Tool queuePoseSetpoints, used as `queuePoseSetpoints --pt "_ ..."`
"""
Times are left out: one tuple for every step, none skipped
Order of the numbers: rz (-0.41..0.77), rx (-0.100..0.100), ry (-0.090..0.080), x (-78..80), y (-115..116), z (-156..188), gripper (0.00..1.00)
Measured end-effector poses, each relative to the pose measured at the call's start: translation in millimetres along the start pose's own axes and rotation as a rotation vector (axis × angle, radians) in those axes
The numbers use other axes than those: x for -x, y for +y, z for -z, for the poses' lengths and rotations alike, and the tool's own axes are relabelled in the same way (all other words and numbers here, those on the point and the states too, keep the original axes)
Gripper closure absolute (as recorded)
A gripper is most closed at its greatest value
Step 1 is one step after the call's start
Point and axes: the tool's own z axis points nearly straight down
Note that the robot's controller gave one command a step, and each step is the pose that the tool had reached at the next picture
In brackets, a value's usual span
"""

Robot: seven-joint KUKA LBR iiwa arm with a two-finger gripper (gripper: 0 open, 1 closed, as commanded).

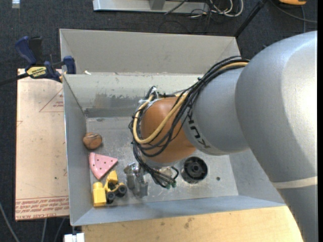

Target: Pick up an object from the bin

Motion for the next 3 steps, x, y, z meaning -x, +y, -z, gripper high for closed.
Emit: queuePoseSetpoints --pt "-0.001 0.000 -0.003 0.9 -0.4 0.1 0.00" --pt "-0.001 0.000 -0.003 0.9 -0.5 0.1 0.00" --pt "0.083 -0.002 0.001 10.9 8.7 -0.4 0.00"
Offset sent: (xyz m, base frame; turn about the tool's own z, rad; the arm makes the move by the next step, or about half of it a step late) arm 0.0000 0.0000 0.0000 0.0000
